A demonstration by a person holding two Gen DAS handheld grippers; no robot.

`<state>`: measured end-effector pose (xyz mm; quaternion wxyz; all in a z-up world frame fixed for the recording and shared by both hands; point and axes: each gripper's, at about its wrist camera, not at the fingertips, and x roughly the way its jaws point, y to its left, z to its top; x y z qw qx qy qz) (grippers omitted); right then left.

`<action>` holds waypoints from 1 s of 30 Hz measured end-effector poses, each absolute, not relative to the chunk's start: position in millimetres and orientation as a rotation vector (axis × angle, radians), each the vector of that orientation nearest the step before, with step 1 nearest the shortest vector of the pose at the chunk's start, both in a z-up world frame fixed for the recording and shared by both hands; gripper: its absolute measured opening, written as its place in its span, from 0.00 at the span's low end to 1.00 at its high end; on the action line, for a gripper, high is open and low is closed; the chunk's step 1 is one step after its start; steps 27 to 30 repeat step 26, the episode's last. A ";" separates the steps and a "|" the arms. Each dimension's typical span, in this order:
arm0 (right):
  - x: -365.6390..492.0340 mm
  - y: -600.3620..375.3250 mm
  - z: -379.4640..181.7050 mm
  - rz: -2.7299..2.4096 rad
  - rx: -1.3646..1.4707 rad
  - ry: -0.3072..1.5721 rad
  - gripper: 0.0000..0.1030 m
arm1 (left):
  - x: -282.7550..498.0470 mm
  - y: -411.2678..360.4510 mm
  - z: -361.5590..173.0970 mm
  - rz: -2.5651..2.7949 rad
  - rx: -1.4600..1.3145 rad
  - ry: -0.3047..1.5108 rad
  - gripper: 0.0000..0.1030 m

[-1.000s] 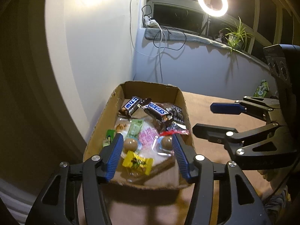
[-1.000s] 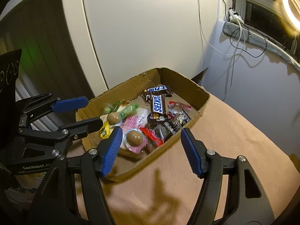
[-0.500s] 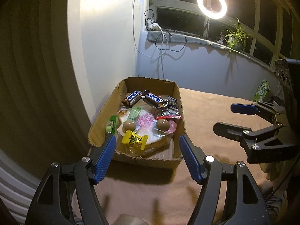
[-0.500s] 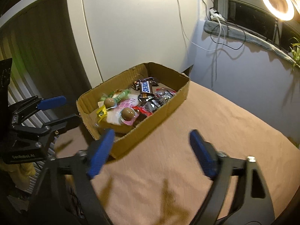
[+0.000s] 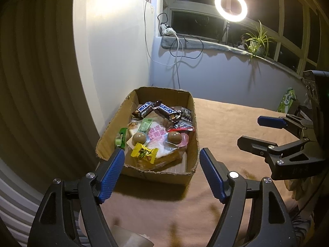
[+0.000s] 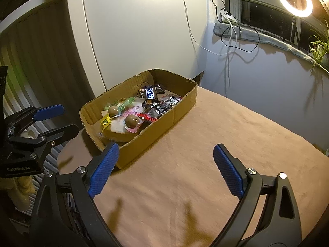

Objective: Organize snacks

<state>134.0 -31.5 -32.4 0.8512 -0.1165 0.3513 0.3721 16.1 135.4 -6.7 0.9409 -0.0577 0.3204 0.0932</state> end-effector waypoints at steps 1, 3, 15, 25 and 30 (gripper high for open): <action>133.6 -32.1 -32.4 0.782 -0.244 0.740 0.92 | 16.0 134.9 -6.0 0.189 -0.117 0.653 0.74; 132.9 -33.3 -32.6 0.776 -0.239 0.738 0.92 | 14.8 134.4 -5.7 0.189 -0.119 0.652 0.74; 129.5 -35.4 -34.8 0.769 -0.246 0.740 0.92 | 14.6 133.3 -5.2 0.185 -0.125 0.649 0.75; 130.6 -34.4 -40.0 0.768 -0.245 0.749 0.92 | 11.9 131.3 -4.7 0.192 -0.116 0.644 0.75; 131.3 -35.0 -40.7 0.767 -0.244 0.751 0.92 | 12.0 131.2 -5.6 0.196 -0.113 0.645 0.75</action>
